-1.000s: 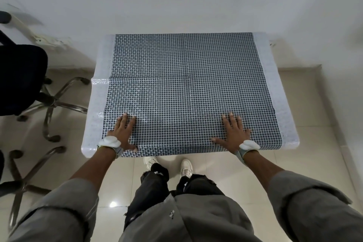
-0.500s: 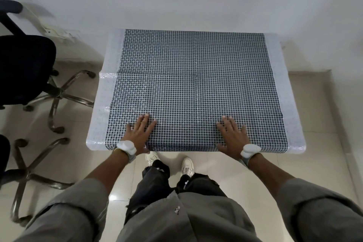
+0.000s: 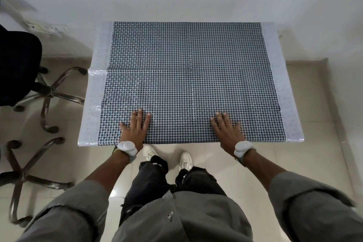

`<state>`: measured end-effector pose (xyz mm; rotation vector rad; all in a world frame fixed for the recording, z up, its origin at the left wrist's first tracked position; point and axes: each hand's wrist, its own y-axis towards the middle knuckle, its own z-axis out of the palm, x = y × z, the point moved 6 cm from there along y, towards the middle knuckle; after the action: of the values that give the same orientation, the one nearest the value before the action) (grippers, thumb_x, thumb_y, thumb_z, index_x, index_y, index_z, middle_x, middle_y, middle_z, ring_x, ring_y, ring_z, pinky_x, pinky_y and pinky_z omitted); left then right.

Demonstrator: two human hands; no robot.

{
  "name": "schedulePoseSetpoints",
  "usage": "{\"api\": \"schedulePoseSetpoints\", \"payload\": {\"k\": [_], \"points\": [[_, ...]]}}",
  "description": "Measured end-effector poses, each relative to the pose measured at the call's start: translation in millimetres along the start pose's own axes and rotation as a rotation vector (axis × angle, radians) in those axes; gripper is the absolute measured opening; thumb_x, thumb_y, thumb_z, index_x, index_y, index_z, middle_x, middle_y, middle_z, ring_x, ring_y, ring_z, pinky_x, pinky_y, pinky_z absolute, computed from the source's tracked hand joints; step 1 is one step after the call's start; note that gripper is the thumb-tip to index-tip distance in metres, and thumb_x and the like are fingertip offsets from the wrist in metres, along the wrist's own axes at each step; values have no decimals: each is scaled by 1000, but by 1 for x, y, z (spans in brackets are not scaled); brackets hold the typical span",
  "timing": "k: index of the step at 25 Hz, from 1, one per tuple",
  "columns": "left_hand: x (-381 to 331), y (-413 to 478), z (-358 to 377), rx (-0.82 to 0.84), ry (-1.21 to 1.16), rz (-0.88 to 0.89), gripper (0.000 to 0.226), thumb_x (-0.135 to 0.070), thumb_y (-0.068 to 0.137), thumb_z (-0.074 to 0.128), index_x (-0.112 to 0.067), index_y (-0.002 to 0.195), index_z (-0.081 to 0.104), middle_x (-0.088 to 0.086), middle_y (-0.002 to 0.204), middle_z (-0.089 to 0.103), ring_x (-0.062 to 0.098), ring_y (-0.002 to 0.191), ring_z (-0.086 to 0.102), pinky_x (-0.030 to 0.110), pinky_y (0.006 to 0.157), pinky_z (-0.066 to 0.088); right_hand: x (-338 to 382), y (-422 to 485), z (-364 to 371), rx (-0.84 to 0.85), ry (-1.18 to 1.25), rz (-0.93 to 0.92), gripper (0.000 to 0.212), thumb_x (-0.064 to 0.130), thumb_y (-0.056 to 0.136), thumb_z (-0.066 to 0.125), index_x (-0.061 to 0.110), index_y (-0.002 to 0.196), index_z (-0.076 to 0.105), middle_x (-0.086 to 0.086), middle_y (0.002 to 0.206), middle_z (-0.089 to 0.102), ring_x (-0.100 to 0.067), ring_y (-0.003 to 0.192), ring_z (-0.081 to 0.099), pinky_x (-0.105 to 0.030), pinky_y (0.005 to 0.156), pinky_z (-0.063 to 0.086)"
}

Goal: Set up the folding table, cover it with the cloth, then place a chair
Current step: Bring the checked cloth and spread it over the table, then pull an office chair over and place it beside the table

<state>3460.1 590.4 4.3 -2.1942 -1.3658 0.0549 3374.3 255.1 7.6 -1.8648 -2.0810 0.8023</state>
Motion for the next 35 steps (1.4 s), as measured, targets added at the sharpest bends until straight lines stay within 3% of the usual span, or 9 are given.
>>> {"api": "schedulePoseSetpoints", "payload": {"k": [4,11,14,16,18,20,24,29,35], "points": [[4,0,0,-19,-4,-1,89,-24,94,56,-10,158,-6,24,163,-2,44,150,9,69,102,38,7,1,1,5,-21,17,89,21,91,61,10,157,3,-21,164,4,-46,148,11,-71,100,38],[18,-7,7,18,-35,18,102,-26,86,66,-13,158,-5,21,164,-5,42,151,6,69,104,34,28,-9,3,9,33,22,85,19,89,62,9,157,11,-24,163,9,-48,148,14,-72,96,40],[22,-6,1,13,-123,61,115,-53,76,73,-17,159,3,18,165,2,39,152,10,67,105,36,24,-9,-3,-5,113,-19,95,52,82,65,15,155,16,-17,163,12,-43,148,15,-70,97,41],[25,-8,-2,11,-182,60,123,-80,68,61,-21,159,4,14,166,1,35,152,8,67,108,31,22,-8,-12,-57,238,-2,96,77,79,48,20,151,23,-11,162,16,-37,148,18,-68,99,41],[23,-7,-1,25,-226,26,123,-92,67,43,-24,159,-3,11,166,-8,32,153,0,67,112,23,16,-3,-21,-124,346,86,90,82,83,31,22,149,27,-8,162,17,-32,147,21,-63,96,45],[20,-6,1,36,-244,-5,119,-95,69,32,-27,158,-8,9,166,-14,31,153,-6,68,114,18,12,3,-26,-149,383,162,84,80,86,27,23,149,28,-9,162,18,-32,147,21,-60,92,50],[19,-4,2,44,-276,-6,115,-93,72,28,-28,157,-12,8,165,-17,31,153,-10,69,115,15,10,12,-30,-106,349,189,81,74,87,40,21,147,30,-11,160,22,-34,144,23,-59,89,52],[30,-6,-4,38,-326,30,105,-87,80,31,-26,159,-3,6,166,-11,29,153,-6,66,116,16,20,11,-43,-60,279,195,75,65,93,44,16,149,30,-12,160,22,-34,144,24,-55,96,49],[102,-10,5,25,-480,40,77,-61,94,46,-24,157,19,4,167,1,26,154,0,61,119,16,123,57,-117,-150,189,-54,57,44,96,42,12,142,39,-11,151,32,-30,137,33,-47,98,47]]}}
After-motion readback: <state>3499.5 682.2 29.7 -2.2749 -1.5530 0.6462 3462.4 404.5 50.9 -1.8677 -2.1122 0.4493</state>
